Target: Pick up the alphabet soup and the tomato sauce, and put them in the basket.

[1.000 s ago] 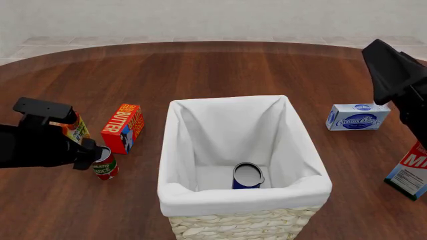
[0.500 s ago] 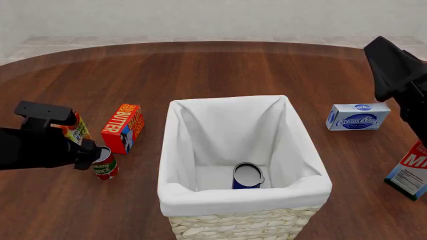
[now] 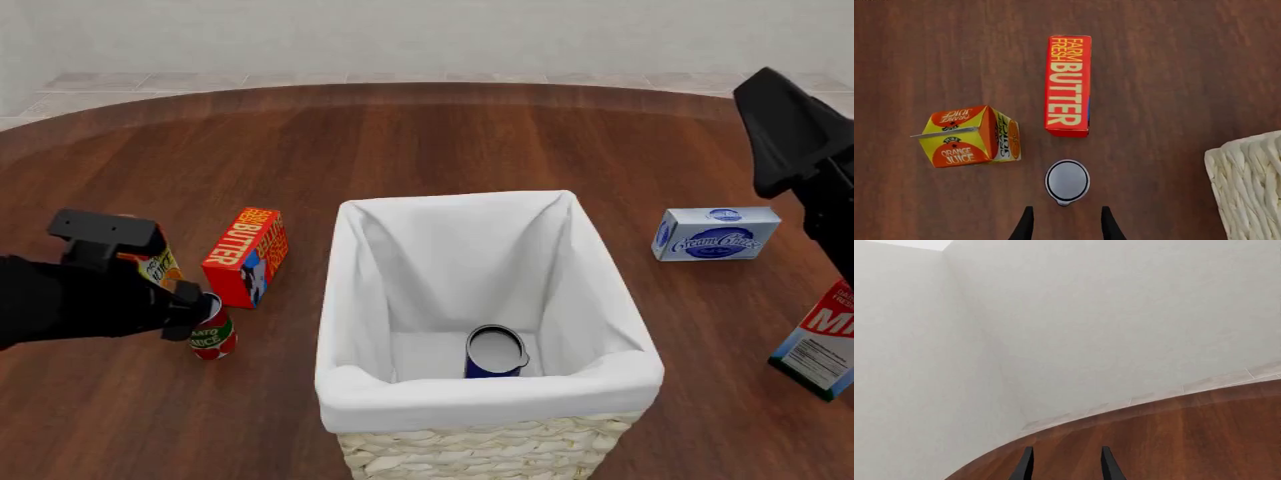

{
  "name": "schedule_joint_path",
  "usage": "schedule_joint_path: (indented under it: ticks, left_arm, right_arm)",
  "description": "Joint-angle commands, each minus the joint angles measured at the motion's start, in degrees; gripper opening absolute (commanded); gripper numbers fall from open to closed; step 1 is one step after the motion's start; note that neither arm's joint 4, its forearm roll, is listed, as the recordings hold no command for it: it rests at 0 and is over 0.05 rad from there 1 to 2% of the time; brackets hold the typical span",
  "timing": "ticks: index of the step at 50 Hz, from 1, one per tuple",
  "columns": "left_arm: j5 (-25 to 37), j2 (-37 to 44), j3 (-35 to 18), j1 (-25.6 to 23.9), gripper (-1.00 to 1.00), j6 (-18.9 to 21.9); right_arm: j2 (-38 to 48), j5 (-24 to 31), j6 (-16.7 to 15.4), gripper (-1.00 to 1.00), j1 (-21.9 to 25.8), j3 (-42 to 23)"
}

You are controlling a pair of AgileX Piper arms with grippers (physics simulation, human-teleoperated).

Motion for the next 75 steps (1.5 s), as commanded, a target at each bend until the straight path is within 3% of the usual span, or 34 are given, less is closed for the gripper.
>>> schedule_joint_path:
  ticks: [1, 75]
  left_arm:
    - [-1.46, 1.44, 0.05, -0.01, 1.00, 0.21]
    - [-9.15, 8.44, 3.08, 1.16, 1.00, 2.04]
  right_arm:
    - [0.04, -0.19, 0.23, 1.00, -0.17, -0.06]
    - [0.04, -0.19, 0.23, 1.00, -0.17, -0.06]
